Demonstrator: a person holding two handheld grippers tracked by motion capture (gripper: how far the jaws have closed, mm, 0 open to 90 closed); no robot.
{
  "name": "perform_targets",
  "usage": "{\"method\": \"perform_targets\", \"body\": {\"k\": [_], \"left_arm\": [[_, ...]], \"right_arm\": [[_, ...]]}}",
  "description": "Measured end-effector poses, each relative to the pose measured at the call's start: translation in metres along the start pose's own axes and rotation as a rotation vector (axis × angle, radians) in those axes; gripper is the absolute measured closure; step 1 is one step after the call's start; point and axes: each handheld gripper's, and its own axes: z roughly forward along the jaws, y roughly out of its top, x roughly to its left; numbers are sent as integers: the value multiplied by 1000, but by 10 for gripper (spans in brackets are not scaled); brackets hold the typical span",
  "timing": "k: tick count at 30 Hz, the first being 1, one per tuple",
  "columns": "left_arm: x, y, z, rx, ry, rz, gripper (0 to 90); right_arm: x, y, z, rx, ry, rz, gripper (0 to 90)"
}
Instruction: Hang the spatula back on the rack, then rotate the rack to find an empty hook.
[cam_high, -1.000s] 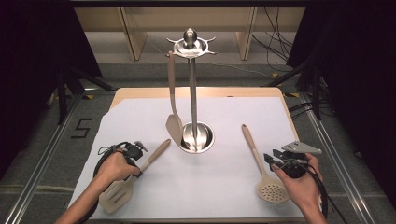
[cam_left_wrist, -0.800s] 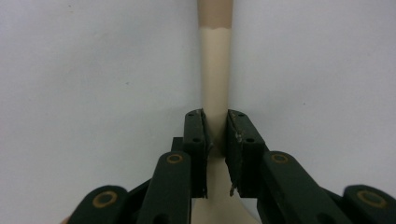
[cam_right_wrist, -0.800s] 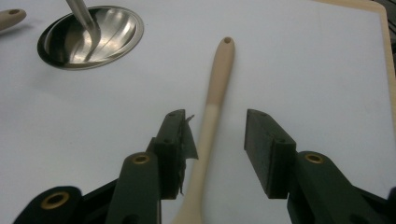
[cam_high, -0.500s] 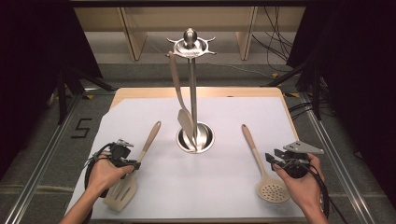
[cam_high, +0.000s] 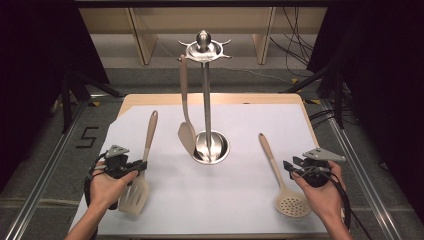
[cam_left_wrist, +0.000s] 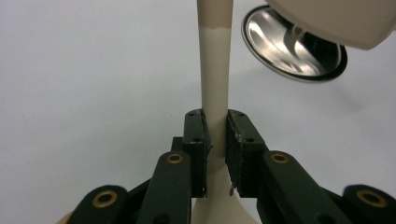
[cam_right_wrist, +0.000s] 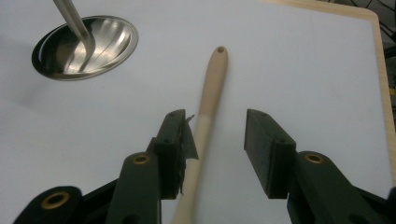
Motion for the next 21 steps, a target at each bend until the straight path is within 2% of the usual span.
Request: {"method": "perform_targets", "body": {"k": [1, 2, 4, 5, 6, 8, 9, 10, 11, 12, 13, 14, 16, 17, 19, 21], "left_arm": [[-1, 1, -5, -57, 8, -22, 779], [-2, 1, -7, -75, 13, -30, 779], [-2, 1, -12, -113, 17, -41, 779], [-2, 0, -14, -137, 14, -50, 779], [-1, 0, -16, -156, 6, -50, 779], [-1, 1, -21, -187, 13, -54, 779], [-2, 2, -22, -199, 12, -51, 778], [-2, 3, -23, -213, 14, -49, 779], [-2, 3, -23, -225, 13, -49, 778], [-2, 4, -24, -233, 10, -48, 778], [-2, 5, -24, -242, 6, -48, 779], [-2, 5, -24, -246, 4, -45, 778], [-1, 4, -24, -251, 6, -36, 779], [-1, 5, -24, -247, 8, -28, 778], [-1, 6, -26, -255, 12, -21, 778], [-1, 8, -27, -267, 16, -17, 778]], "right_arm": [[0, 2, 3, -20, 9, -14, 595], [-3, 3, 4, -27, 15, -37, 595], [-2, 5, 5, -18, 12, -41, 595], [1, 5, 5, -12, 12, -7, 595], [1, 6, 5, -15, 12, -26, 595], [4, 6, 5, -8, 20, -12, 595], [1, 6, 6, -35, 26, -50, 595], [1, 5, 6, -37, 32, -50, 595], [0, 6, 5, -33, 29, -51, 595], [3, 5, 3, -16, 17, -17, 595], [2, 6, 3, -27, 16, -22, 595], [2, 5, 3, -33, 20, -4, 595], [-1, 6, 3, -30, 7, -5, 595], [-4, 6, 4, -35, 12, -29, 596], [-2, 7, 5, -23, 9, -9, 595], [-4, 7, 7, -20, 15, -26, 596]]}}
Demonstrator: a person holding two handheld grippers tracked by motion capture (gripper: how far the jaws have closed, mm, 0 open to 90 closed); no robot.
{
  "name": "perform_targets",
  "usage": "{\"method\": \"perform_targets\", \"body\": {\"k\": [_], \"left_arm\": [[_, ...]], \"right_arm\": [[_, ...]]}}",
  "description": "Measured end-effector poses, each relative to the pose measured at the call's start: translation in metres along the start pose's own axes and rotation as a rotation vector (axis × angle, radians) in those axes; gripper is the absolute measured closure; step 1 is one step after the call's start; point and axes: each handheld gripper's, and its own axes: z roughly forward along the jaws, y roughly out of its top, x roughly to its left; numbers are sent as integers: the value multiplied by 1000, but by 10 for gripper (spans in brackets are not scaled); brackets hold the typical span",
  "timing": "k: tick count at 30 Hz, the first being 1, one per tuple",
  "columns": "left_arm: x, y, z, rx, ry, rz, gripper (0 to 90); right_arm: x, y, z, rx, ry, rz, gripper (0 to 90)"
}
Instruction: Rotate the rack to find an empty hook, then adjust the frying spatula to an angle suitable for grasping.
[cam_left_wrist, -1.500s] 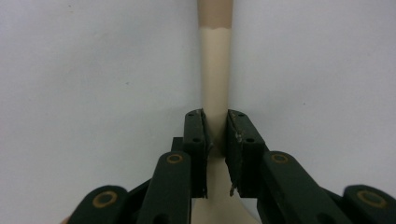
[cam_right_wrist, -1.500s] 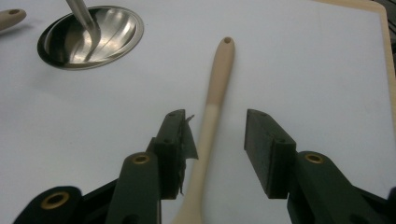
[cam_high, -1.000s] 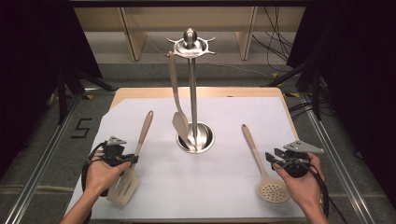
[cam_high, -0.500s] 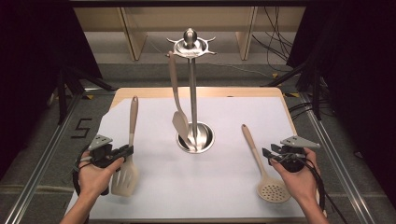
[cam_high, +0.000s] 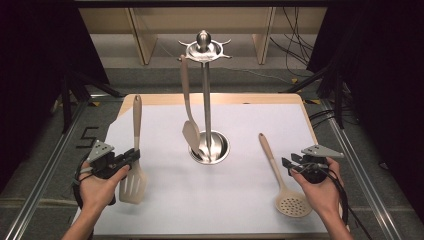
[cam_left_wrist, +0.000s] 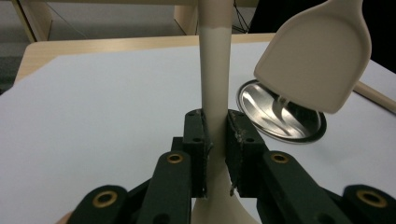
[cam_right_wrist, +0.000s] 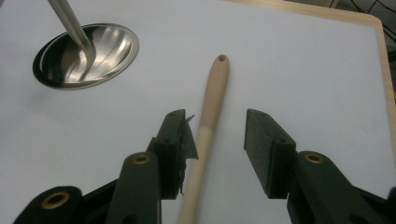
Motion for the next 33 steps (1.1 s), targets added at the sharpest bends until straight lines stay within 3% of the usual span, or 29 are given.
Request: {"method": "perform_targets", "body": {"k": [1, 2, 3, 4, 6, 8, 10, 11, 13, 14, 15, 17, 18, 21, 24, 27, 28, 30, 31, 33], "left_arm": [[-1, 0, -1, 0, 3, 2, 778], [-1, 0, -1, -7, -3, 0, 779], [-2, 0, -1, -6, -5, -1, 778], [-2, 0, -1, -6, -9, 0, 778], [-4, 1, -2, -11, -13, 2, 778], [-5, 4, -2, -26, -13, 4, 779], [-7, 7, -3, -51, -22, 9, 779], [-8, 8, -3, -52, -22, 11, 778], [-9, 9, -3, -62, -27, 15, 779], [-10, 9, -3, -65, -33, 14, 778], [-10, 10, -3, -72, -44, 16, 778], [-12, 11, -5, -77, -48, 20, 779], [-13, 12, -6, -81, -51, 20, 779], [-18, 15, -10, -98, -53, 36, 779], [-24, 18, -12, -113, -64, 40, 778], [-33, 19, -12, -135, -81, 60, 778], [-36, 20, -12, -138, -84, 62, 778], [-42, 22, -13, -150, -103, 70, 778], [-45, 23, -13, -156, -109, 75, 778], [-50, 24, -12, -170, -123, 82, 778]], "right_arm": [[2, -1, -1, 11, -7, 34, 595], [-1, -1, 0, 0, -2, 2, 596], [3, -2, -2, 11, -5, 40, 595], [-1, -1, -2, -7, -9, -8, 595], [2, -1, -3, -17, -7, 27, 595], [0, -1, -7, -24, -3, 0, 596], [3, -3, -9, -22, -9, 34, 596], [-2, -5, -9, -25, -6, 4, 595], [-3, -5, -11, -29, -16, 10, 596], [-4, -5, -11, -31, -13, 14, 595], [-1, -4, -12, -28, -28, 51, 596], [-4, -2, -13, -38, -35, 6, 595], [1, -2, -12, -31, -21, 55, 596], [2, -2, -12, -36, -15, 9, 596], [5, -2, -13, -43, 10, 11, 597], [12, -1, -17, -47, 24, 42, 597], [12, 0, -18, -58, 32, 21, 598], [16, 3, -19, -77, 42, 27, 598], [15, 6, -20, -81, 46, -8, 598], [24, 8, -22, -82, 56, 41, 597]]}}
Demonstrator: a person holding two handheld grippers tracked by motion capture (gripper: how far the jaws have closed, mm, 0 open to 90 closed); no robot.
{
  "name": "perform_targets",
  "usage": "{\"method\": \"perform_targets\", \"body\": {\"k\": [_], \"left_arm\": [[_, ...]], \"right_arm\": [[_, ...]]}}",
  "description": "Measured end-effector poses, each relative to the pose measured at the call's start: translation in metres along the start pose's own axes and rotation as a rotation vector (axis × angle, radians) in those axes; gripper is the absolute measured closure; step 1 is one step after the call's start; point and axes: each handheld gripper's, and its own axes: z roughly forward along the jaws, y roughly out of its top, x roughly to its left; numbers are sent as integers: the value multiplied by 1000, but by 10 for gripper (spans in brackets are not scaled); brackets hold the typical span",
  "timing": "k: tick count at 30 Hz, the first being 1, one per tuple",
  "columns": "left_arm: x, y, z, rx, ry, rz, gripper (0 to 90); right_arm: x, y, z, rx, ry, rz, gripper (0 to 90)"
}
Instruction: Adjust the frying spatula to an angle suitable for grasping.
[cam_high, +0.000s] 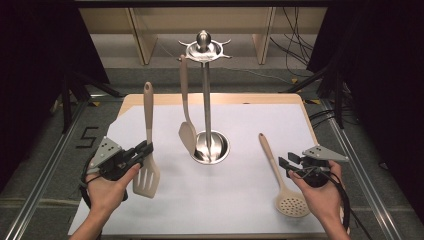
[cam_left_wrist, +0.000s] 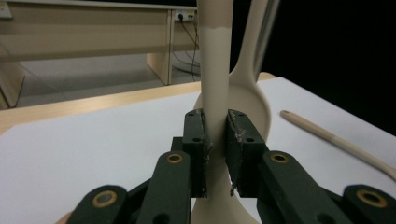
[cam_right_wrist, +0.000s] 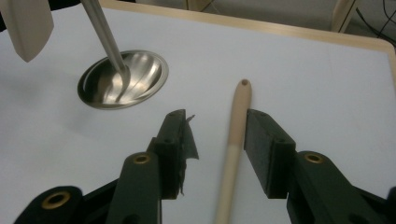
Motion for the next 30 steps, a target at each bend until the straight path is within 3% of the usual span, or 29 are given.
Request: {"method": "perform_targets", "body": {"k": [1, 2, 5, 7, 10, 13, 14, 15, 16, 17, 19, 22, 23, 26, 27, 29, 30], "left_arm": [[-2, 1, 1, -10, -7, 1, 777], [-4, 1, 2, -21, -11, -1, 777], [-8, 2, 4, -33, -16, 9, 777], [-9, 3, 4, -35, -19, 9, 777], [-12, 5, 4, -43, -25, 16, 777], [-17, 7, 3, -52, -35, 19, 777], [-18, 8, 2, -57, -38, 21, 777], [-19, 9, 1, -53, -41, 38, 777], [-21, 10, 1, -56, -48, 39, 777], [-24, 10, 2, -74, -52, 25, 777], [-27, 10, 3, -77, -69, 34, 777], [-32, 11, 6, -72, -81, 40, 777], [-34, 11, 8, -71, -88, 40, 776], [-40, 11, 13, -66, -103, 54, 776], [-42, 11, 15, -66, -106, 55, 777], [-45, 13, 17, -65, -113, 57, 777], [-46, 13, 18, -69, -114, 56, 777]], "right_arm": [[-1, 2, 1, -14, -5, -43, 597], [2, 2, 1, -9, 4, -24, 598], [4, 5, 1, -21, 5, -53, 598], [6, 5, 1, -13, 15, -29, 598], [6, 6, -1, -27, 11, -34, 598], [4, 8, -3, -42, -7, -94, 598], [9, 8, -3, -40, 16, -43, 599], [9, 10, -4, -43, 9, -64, 599], [12, 10, -4, -41, 19, -53, 598], [13, 11, -5, -38, 17, -61, 599], [17, 14, -5, -54, 32, -101, 599], [26, 18, -7, -43, 43, -90, 599], [27, 19, -5, -65, 50, -113, 599], [34, 24, -5, -61, 67, -141, 599], [37, 25, -6, -48, 74, -125, 599], [37, 26, -3, -70, 82, -165, 599], [38, 26, -3, -66, 75, -161, 599]]}}
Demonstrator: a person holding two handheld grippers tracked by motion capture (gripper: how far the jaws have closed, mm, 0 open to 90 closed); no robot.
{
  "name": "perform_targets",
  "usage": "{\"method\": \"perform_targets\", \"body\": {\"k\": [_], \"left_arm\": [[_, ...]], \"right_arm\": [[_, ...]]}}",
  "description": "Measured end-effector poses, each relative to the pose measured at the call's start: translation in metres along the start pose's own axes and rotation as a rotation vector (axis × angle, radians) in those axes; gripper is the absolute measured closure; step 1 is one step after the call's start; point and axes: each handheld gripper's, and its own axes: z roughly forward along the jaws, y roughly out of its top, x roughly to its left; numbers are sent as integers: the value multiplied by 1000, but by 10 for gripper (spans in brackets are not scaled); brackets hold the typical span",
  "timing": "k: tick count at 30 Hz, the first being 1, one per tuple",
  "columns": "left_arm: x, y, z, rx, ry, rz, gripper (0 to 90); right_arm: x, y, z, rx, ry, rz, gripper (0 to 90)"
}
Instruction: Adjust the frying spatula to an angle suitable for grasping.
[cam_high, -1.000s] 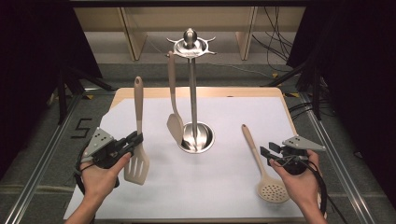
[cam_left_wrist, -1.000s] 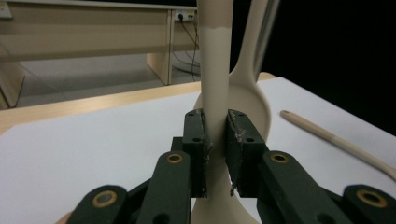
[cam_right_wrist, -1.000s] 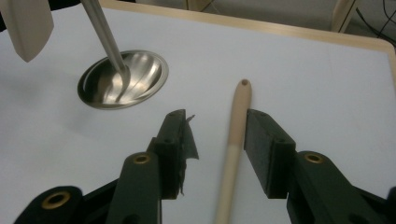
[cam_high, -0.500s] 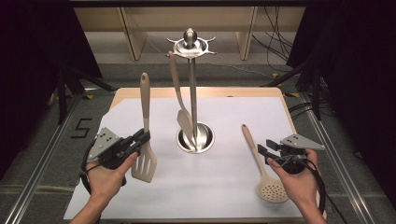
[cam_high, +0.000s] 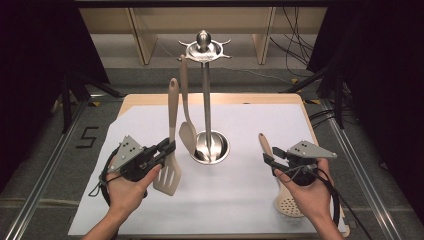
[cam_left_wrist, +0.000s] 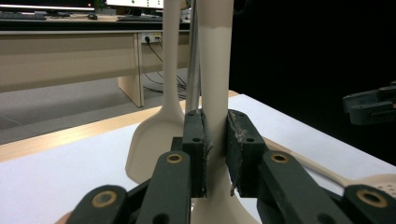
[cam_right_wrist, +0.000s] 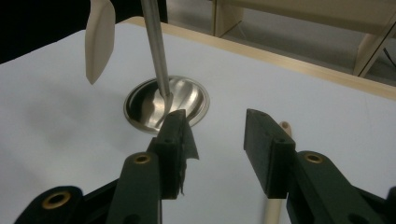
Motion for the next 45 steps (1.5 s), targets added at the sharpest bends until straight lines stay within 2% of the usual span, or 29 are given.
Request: {"method": "perform_targets", "body": {"k": [3, 4, 6, 7, 8, 9, 10, 11, 12, 13, 15, 16, 17, 20, 25, 29, 33, 34, 35, 36, 37, 38, 41, 45], "left_arm": [[-3, 2, 3, 0, -3, 7, 776], [-4, 2, 4, 0, -6, 10, 776], [-7, 2, 7, 2, -10, 15, 776], [-9, 2, 9, 6, -16, 21, 776], [-11, 2, 11, 8, -22, 23, 776], [-13, 2, 13, 9, -28, 26, 776], [-15, 3, 15, 11, -34, 29, 776], [-17, 3, 17, 11, -41, 29, 776], [-20, 3, 19, 14, -45, 32, 776], [-22, 4, 21, 16, -52, 34, 776], [-28, 4, 28, 16, -65, 34, 776], [-29, 4, 30, 15, -69, 32, 776], [-32, 4, 32, 18, -75, 37, 776], [-39, 4, 40, 24, -97, 44, 776], [-46, 3, 49, 36, -119, 53, 776], [-51, 3, 56, 45, -135, 65, 776], [-56, 4, 61, 50, -151, 69, 776], [-58, 3, 63, 50, -153, 69, 776], [-60, 3, 64, 51, -154, 52, 776], [-61, 3, 65, 54, -159, 59, 776], [-62, 2, 65, 56, -160, 58, 776], [-63, 2, 66, 59, -164, 60, 776], [-66, 2, 68, 61, -171, 63, 776], [-70, 2, 70, 67, -182, 75, 776]], "right_arm": [[1, 2, 0, 2, 11, 6, 599], [4, 2, 0, -8, 12, 25, 599], [5, 7, -1, -24, 16, -3, 600], [6, 9, -1, -26, 29, -6, 601], [8, 11, 0, -52, 39, 4, 601], [11, 14, -2, -42, 49, 9, 601], [11, 18, 0, -67, 61, -32, 602], [14, 21, 0, -76, 64, -28, 602], [18, 23, -1, -73, 87, 9, 602], [20, 27, 1, -92, 135, 17, 602], [28, 34, 1, -102, 168, 44, 602], [31, 39, 1, -118, 177, 14, 602], [34, 42, 2, -122, 183, 24, 602], [42, 54, 6, -151, 203, -8, 602], [48, 68, 12, -160, 209, -37, 602], [51, 73, 15, -160, 204, -28, 601], [52, 76, 16, -171, 226, -30, 595], [53, 77, 15, -165, 220, -26, 595], [53, 78, 16, -180, 220, -38, 594], [52, 79, 17, -186, 224, -42, 594], [54, 79, 16, -180, 232, -19, 592], [53, 81, 16, -188, 232, -31, 590], [55, 85, 15, -199, 229, -17, 583], [56, 89, 17, -216, 243, -29, 579]]}}
